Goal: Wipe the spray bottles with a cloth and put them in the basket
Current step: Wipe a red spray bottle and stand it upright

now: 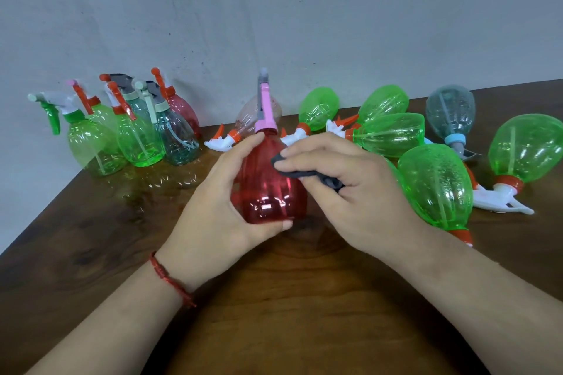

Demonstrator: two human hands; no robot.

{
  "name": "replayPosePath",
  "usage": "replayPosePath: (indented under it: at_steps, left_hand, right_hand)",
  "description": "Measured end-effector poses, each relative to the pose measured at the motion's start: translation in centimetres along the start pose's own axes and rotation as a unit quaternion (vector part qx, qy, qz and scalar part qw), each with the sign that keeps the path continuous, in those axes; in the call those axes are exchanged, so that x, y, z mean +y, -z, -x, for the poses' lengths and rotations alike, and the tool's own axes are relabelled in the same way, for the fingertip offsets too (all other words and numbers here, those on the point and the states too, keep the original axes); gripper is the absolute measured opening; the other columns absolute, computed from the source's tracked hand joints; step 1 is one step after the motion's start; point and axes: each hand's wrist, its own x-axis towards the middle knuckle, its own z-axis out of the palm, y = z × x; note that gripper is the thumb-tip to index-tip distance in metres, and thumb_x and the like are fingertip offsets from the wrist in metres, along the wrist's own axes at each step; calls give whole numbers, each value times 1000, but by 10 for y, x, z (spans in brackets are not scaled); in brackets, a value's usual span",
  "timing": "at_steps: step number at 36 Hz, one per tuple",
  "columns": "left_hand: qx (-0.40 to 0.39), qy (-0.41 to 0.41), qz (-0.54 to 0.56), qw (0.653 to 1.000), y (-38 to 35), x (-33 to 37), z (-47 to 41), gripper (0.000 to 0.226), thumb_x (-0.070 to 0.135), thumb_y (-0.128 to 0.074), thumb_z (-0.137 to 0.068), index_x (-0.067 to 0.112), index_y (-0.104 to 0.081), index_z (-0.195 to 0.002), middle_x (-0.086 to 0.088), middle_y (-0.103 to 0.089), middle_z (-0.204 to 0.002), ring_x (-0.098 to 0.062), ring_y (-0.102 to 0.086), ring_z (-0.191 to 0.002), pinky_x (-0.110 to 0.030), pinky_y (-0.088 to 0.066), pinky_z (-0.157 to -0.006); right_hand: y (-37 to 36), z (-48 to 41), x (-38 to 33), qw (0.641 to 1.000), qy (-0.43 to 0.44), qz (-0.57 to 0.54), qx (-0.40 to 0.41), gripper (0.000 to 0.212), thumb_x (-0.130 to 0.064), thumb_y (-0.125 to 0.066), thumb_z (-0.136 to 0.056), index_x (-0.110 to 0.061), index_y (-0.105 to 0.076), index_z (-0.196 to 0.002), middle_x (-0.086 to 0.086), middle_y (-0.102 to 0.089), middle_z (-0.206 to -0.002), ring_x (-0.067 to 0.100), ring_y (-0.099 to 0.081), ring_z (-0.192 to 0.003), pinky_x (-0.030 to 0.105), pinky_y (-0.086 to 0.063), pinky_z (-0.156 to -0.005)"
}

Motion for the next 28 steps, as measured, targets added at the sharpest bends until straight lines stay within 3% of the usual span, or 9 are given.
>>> replayPosePath:
  at_steps: [5, 8, 13, 16, 18, 23, 28]
  left_hand:
    - [45, 39, 35, 998, 2, -9, -2, 110, 20, -104, -62, 38, -47, -155, 9, -63, -146, -11, -67, -127, -36, -58, -104]
    - [62, 58, 61, 994, 2, -6, -6, 107, 16, -101, -61, 33, -50, -153, 8, -66, -141, -9, -68, -125, -23, -57, -100]
    - [62, 60, 93, 992, 4, -8, -8, 102, 13, -99, -62, 30, -52, -152, 4, -68, -140, -15, -69, -126, -27, -57, -102]
    - [50, 52, 86, 994, 2, -6, -6, 102, 11, -98, -65, 28, -50, -153, 7, -67, -141, -13, -67, -128, -25, -57, -101]
    - [35, 42, 73, 996, 0, -6, -4, 106, 10, -100, -66, 28, -47, -156, 9, -64, -144, -13, -66, -130, -31, -58, -103]
    - [-17, 1, 40, 999, -5, -10, -1, 112, 21, -101, -67, 30, -40, -161, 3, -49, -162, -22, -49, -149, -53, -45, -119]
    - [-41, -33, 21, 998, -8, -2, 2, 124, 15, -102, -68, 27, -29, -166, 7, -43, -165, -21, -42, -154, -48, -39, -124]
  right_hand:
    - [-3, 0, 1, 998, 23, 31, -46, 32, 6, -69, -96, -18, -81, -114, -6, -71, -121, 9, -66, -108, 11, -41, -87]
    - [-4, 1, 1, 996, 52, 34, -59, 30, 4, -69, -96, -17, -82, -114, -5, -72, -119, 14, -66, -112, 19, -48, -92]
    - [-6, 1, -1, 995, 73, 42, -52, 31, 4, -69, -96, -17, -81, -115, -4, -72, -121, 17, -65, -115, 30, -53, -97]
    - [-5, 2, 0, 996, 65, 42, -36, 32, 6, -69, -96, -17, -81, -115, -4, -72, -121, 17, -66, -115, 29, -53, -95]
    - [-3, 0, 2, 998, 47, 37, -25, 32, 7, -67, -96, -16, -81, -114, -4, -72, -121, 12, -67, -114, 22, -51, -92]
    - [-2, -4, 10, 999, -17, -7, 31, 35, 11, -64, -95, -13, -80, -114, -4, -72, -120, 12, -68, -117, 29, -54, -99]
    - [1, -5, 15, 994, -75, -45, 70, 34, 5, -63, -99, -16, -78, -121, -9, -73, -118, 16, -68, -118, 33, -53, -104]
